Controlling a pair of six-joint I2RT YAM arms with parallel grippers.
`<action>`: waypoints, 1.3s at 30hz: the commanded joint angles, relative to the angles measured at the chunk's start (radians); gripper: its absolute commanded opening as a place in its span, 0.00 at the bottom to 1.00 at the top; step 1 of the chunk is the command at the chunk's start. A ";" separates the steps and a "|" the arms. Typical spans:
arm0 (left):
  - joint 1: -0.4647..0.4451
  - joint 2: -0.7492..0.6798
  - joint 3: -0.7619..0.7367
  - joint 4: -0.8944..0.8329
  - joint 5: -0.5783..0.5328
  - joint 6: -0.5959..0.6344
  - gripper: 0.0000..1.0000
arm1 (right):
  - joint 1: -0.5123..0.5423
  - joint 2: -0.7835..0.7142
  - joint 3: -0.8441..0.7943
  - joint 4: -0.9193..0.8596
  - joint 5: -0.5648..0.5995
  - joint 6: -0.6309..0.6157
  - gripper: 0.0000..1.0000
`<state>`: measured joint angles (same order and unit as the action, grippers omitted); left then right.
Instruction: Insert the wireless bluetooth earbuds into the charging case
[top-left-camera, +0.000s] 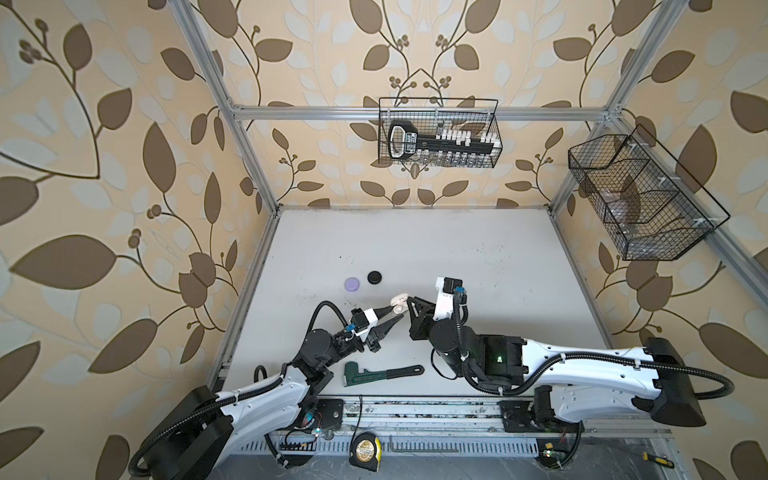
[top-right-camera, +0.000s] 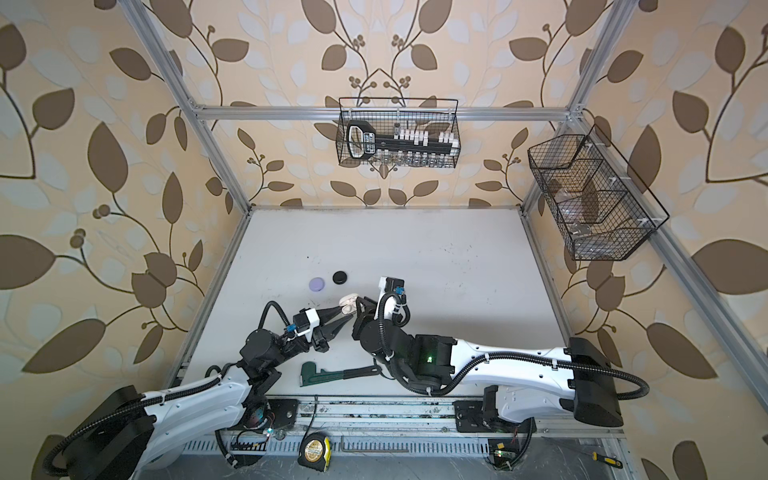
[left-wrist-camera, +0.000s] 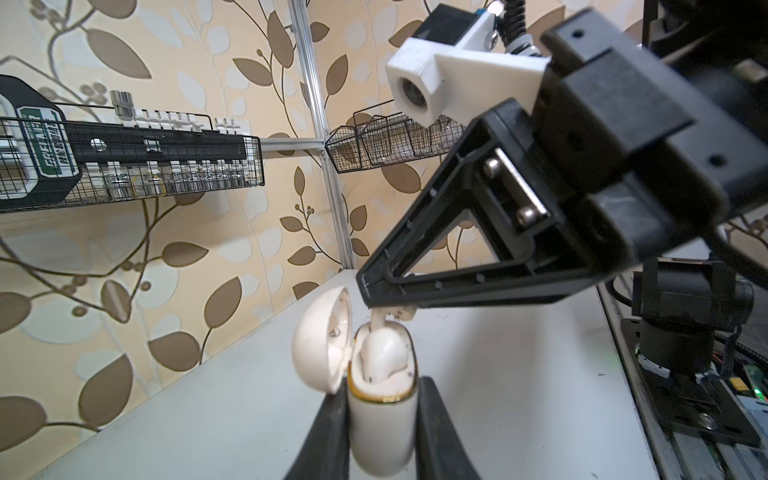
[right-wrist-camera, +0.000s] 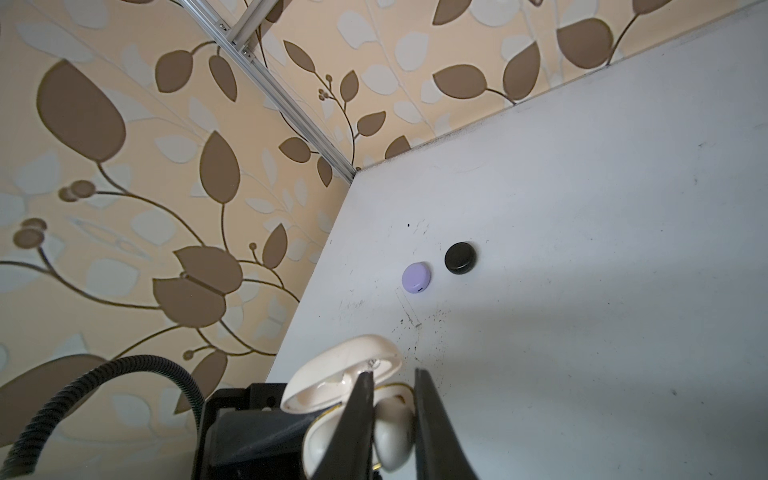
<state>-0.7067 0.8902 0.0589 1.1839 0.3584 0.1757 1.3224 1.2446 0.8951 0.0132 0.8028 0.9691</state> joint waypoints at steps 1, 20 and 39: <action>-0.007 -0.004 0.013 0.111 0.021 0.000 0.00 | 0.016 -0.015 0.002 -0.005 -0.042 -0.020 0.31; -0.007 -0.022 0.016 0.080 0.011 0.005 0.00 | 0.017 -0.256 -0.079 -0.111 -0.065 -0.281 0.27; -0.007 -0.026 0.019 0.071 0.022 0.005 0.00 | -0.024 -0.152 -0.055 -0.091 -0.145 -0.290 0.20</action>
<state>-0.7074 0.8776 0.0589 1.1999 0.3626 0.1757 1.3117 1.0878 0.8341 -0.0856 0.6724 0.6827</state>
